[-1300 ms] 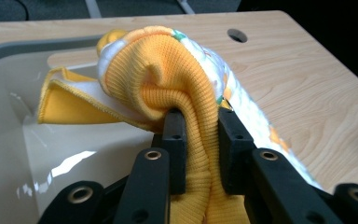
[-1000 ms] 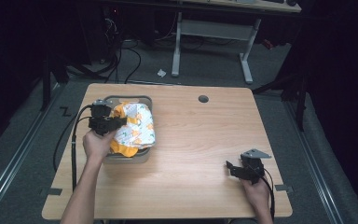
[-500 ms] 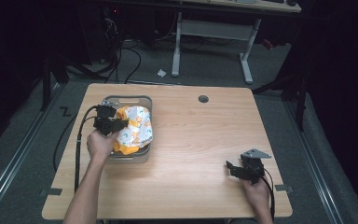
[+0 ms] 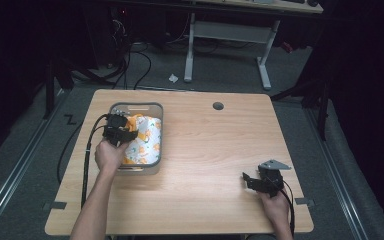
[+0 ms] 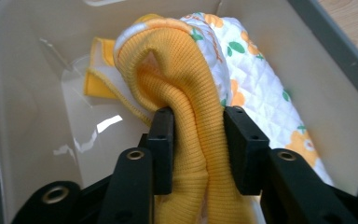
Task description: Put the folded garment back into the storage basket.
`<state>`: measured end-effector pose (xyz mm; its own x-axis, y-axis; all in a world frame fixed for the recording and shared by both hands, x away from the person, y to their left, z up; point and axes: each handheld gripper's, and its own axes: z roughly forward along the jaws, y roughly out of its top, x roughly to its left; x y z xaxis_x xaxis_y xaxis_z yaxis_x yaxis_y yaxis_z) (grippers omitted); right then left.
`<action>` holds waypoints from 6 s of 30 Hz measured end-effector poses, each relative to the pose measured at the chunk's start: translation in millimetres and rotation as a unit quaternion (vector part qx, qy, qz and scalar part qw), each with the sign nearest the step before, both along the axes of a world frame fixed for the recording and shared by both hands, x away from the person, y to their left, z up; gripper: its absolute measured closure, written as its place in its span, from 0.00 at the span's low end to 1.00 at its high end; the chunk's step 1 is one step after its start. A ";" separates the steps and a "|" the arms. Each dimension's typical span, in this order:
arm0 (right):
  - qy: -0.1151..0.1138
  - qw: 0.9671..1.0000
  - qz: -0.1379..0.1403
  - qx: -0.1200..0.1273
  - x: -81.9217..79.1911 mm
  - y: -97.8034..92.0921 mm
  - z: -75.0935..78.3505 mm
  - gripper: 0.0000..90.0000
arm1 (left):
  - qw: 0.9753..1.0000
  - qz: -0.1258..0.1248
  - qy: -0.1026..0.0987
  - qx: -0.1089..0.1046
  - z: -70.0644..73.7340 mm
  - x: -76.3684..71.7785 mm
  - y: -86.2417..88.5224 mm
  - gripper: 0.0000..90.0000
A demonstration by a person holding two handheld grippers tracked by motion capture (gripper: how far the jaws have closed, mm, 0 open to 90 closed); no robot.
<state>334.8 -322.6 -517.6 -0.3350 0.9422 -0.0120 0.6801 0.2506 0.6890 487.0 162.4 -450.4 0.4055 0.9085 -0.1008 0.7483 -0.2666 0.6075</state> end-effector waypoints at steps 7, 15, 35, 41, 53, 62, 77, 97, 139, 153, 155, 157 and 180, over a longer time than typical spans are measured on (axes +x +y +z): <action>0.000 1.000 0.000 0.000 -0.1 0.0 0.0 0.32 | 1.000 0.021 -0.016 0.004 7.8 -3.6 3.0 0.50; 0.000 1.000 0.000 0.000 -0.2 0.0 0.0 0.31 | 0.998 0.013 -0.051 -0.014 22.7 -16.5 1.1 0.47; 0.000 1.000 -0.001 0.000 -0.2 0.0 0.0 0.31 | 0.994 -0.003 -0.096 -0.059 32.6 -49.6 -6.3 0.42; 0.000 1.000 -0.001 0.000 -0.2 0.0 0.0 0.31 | 0.992 -0.015 -0.105 -0.068 38.2 -57.9 -12.9 0.41; 0.000 1.000 -0.001 -0.001 -0.3 0.0 0.0 0.31 | 0.989 -0.030 -0.121 -0.081 44.0 -76.5 -20.0 0.40; 0.000 1.000 0.000 -0.001 -0.3 0.0 -0.1 0.31 | 0.986 -0.040 -0.129 -0.097 47.2 -85.7 -25.9 0.39; -0.001 1.000 0.000 -0.001 -0.4 0.0 0.0 0.31 | 0.983 -0.052 -0.134 -0.111 49.2 -98.1 -32.8 0.39; 0.000 1.000 0.000 -0.001 -0.4 0.0 0.0 0.31 | 0.981 -0.074 -0.122 -0.130 47.0 -110.9 -47.6 0.39; -0.001 1.000 0.000 -0.001 -0.5 0.1 0.0 0.31 | 0.975 -0.127 -0.095 -0.157 21.9 -127.5 -92.5 0.39; -0.001 1.000 0.000 -0.001 -0.5 0.1 -0.1 0.31 | 0.975 -0.143 -0.078 -0.150 7.5 -131.0 -110.4 0.39; -0.001 1.000 -0.001 -0.001 -0.5 0.1 -0.1 0.31 | 0.975 -0.146 -0.076 -0.149 5.8 -131.7 -112.5 0.39; -0.001 1.000 -0.001 -0.001 -0.5 0.1 -0.1 0.31 | 0.974 -0.149 -0.074 -0.152 4.0 -132.2 -114.3 0.39; -0.001 1.000 -0.001 0.000 -0.5 0.3 -0.1 0.31 | 0.976 -0.164 -0.048 -0.135 -28.4 -138.9 -137.4 0.39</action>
<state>334.3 -322.3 -517.7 -0.3322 0.9431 -0.0124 0.6801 0.2486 0.6897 348.1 25.0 -478.9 0.6889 0.6746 -0.2653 0.5858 -0.3026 0.7518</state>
